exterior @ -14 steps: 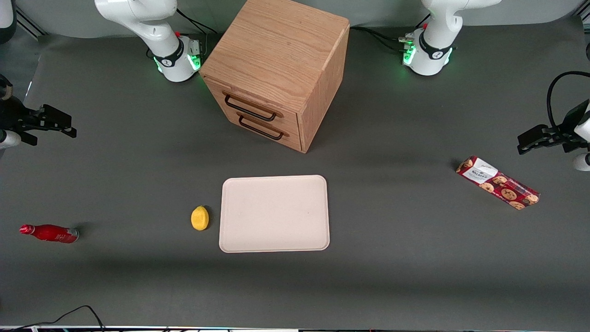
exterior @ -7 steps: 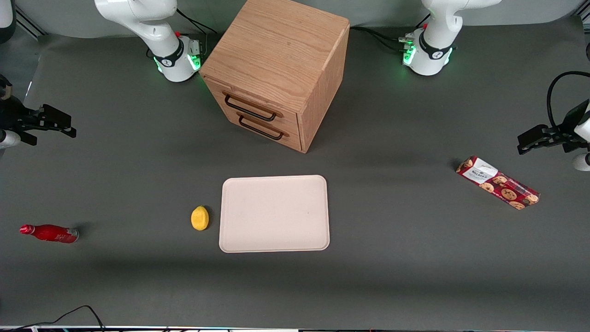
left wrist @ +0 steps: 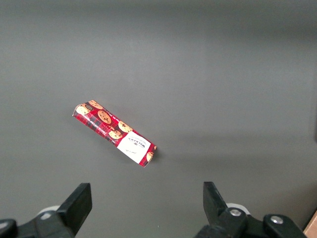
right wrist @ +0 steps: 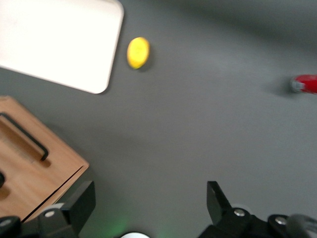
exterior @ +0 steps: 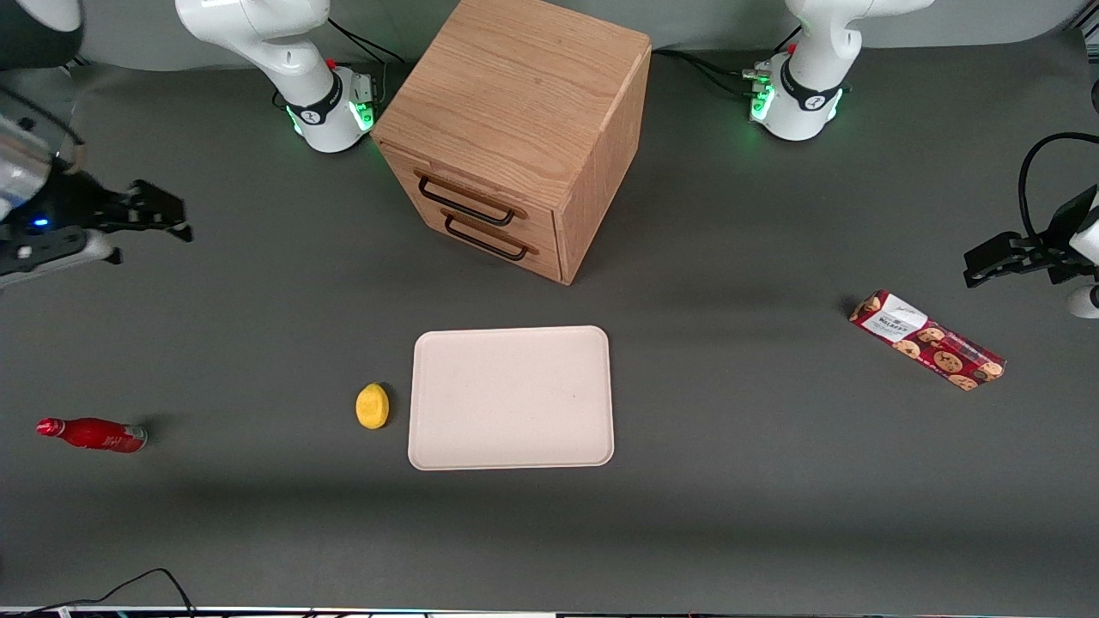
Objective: Open upper drawer
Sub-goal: 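Move the right gripper toward the upper drawer's black handle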
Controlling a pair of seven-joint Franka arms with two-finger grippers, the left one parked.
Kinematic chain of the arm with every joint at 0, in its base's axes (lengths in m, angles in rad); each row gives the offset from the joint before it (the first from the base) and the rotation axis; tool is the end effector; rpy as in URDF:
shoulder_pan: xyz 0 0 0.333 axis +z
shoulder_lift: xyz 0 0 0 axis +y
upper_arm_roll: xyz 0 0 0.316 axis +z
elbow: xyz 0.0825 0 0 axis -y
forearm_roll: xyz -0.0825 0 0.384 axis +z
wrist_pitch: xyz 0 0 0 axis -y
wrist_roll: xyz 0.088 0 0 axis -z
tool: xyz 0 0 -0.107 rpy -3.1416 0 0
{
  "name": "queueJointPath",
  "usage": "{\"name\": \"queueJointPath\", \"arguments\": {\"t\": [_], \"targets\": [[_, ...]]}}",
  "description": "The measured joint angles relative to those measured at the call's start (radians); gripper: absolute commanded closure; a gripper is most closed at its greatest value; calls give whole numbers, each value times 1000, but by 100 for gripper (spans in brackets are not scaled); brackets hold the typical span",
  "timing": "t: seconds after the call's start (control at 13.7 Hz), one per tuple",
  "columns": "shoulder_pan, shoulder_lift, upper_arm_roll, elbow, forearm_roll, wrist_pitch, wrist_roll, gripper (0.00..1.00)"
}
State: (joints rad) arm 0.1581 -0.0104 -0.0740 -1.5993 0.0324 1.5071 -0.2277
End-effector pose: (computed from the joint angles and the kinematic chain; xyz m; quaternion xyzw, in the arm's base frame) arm 0.5414 0.0491 0.6116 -0.9868 -0.1555 0.0396 0.0195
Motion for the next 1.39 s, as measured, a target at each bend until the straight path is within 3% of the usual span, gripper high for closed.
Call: {"name": "queueJointPath", "arguments": {"t": [0.59, 0.8, 1.1, 1.39], "targets": [[318, 17, -1, -3, 23, -36, 1, 0], [423, 49, -8, -4, 79, -35, 3, 0], [442, 100, -10, -5, 137, -33, 2, 0], [444, 160, -7, -31, 235, 17, -1, 0]]}}
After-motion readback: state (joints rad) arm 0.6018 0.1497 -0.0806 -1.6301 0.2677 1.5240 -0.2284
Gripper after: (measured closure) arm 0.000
